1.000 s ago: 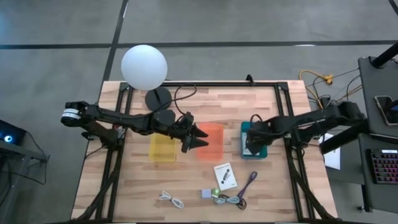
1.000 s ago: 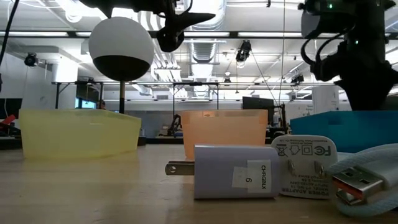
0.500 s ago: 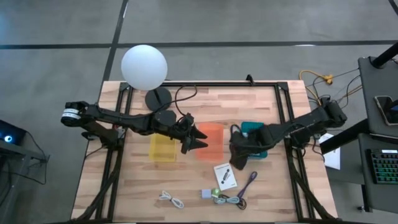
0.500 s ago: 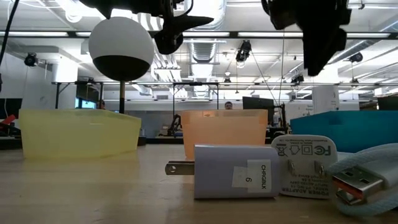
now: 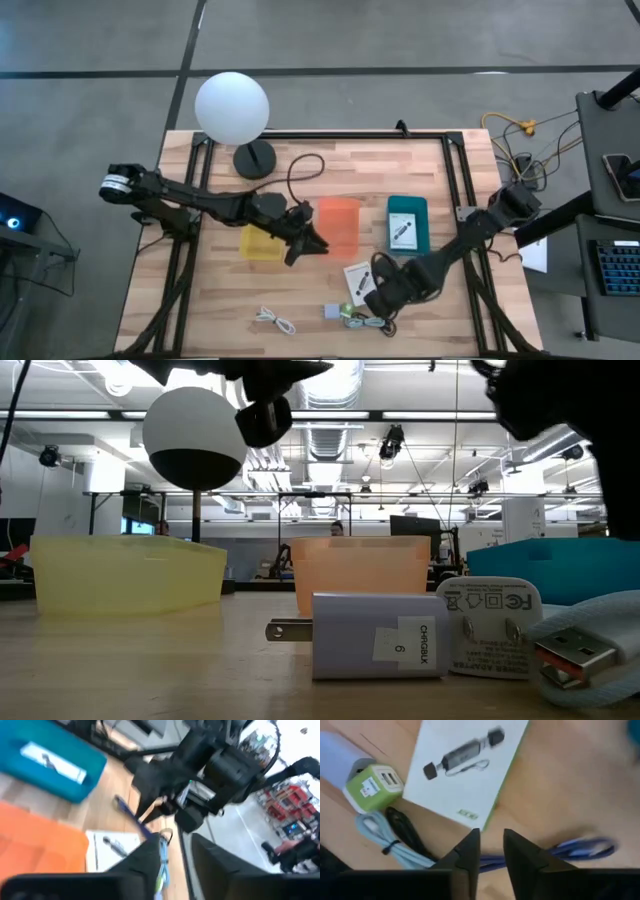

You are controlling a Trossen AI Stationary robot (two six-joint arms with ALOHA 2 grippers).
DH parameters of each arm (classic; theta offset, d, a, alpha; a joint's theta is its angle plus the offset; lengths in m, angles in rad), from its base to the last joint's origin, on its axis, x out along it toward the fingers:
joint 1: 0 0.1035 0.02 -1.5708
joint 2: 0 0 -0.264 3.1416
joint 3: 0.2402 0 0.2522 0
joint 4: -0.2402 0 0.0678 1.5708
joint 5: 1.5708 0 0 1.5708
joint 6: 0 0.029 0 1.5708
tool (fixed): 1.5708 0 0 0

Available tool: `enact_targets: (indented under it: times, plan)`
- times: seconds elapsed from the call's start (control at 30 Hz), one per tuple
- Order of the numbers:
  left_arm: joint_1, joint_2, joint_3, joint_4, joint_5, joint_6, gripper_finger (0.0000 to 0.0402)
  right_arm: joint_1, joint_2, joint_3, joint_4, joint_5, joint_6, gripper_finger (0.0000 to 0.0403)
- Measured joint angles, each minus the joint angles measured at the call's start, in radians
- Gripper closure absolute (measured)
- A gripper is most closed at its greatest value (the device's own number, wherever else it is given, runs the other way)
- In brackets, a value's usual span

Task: Pick and place items into bin
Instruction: Put the card reader box into the blue bin

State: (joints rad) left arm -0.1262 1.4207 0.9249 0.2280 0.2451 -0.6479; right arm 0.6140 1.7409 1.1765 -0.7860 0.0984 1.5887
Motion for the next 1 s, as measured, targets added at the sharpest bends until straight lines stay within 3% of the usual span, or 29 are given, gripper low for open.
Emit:
enact_targets:
  times: [0.1, 0.23, 0.43, 0.53, 0.67, 1.0]
  plan:
    - [-0.02, 0.022, 0.001, 0.008, 0.0, -0.025, 0.0384, 0.024, -0.002, -0.016, 0.053, 0.052, 0.125, 0.0363]
    - [-0.058, 0.06, 0.002, 0.002, -0.05, -0.048, 0.0392, 0.03, -0.002, -0.021, 0.063, 0.138, 0.2, 0.0391]
    - [-0.181, 0.107, 0.019, -0.018, -0.381, 0.174, 0.04, 0.03, 0.025, 0.001, 0.064, 0.19, 0.204, 0.0394]
    - [-0.238, 0.128, 0.042, -0.032, -0.455, 0.318, 0.04, 0.032, 0.057, 0.025, 0.061, 0.191, 0.183, 0.0394]
    - [-0.257, 0.174, 0.047, -0.039, -0.451, 0.331, 0.0401, 0.036, 0.105, 0.031, 0.059, 0.188, 0.198, 0.0394]
    - [-0.257, 0.365, 0.096, -0.008, -0.307, 0.214, 0.0401, 0.077, 0.126, 0.019, 0.035, 0.238, 0.382, 0.0394]
